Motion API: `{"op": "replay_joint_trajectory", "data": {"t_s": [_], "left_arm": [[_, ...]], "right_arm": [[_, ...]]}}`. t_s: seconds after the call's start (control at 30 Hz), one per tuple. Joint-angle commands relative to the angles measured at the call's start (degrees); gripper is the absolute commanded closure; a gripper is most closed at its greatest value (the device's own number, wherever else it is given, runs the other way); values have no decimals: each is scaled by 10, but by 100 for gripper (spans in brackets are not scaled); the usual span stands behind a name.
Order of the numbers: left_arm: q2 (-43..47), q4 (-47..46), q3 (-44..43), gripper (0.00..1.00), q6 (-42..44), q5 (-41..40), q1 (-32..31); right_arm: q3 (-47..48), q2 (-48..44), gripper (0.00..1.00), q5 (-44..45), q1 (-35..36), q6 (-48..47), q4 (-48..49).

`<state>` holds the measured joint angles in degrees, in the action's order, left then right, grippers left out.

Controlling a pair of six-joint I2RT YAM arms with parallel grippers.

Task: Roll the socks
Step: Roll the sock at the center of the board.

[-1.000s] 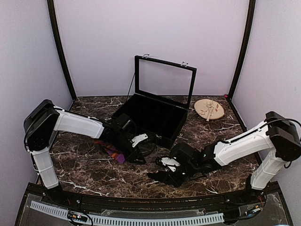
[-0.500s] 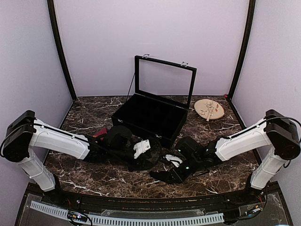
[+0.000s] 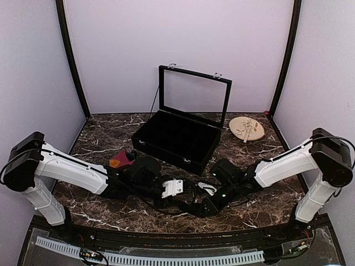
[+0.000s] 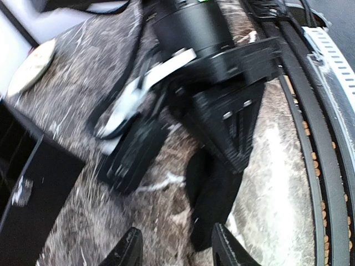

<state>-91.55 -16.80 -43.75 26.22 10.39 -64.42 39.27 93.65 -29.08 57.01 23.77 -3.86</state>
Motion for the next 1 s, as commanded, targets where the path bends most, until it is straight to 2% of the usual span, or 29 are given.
{"op": "replay_joint_trajectory", "data": {"t_s": [0.0,0.3,0.6,0.97], "left_arm": [[-18,29,-26,55,64,-10,-31],[-54,23,-22,57,134,-64,-78],[-83,-18,-19,58,183,-113,-94],[-132,-20,-44,60,215,-147,-98]], "right_arm": [[-5,12,91,-20,-6,9,-10],[-14,8,91,-35,-13,14,-5],[-11,12,91,-48,-18,12,-6],[-13,10,92,-58,-19,14,-5]]}}
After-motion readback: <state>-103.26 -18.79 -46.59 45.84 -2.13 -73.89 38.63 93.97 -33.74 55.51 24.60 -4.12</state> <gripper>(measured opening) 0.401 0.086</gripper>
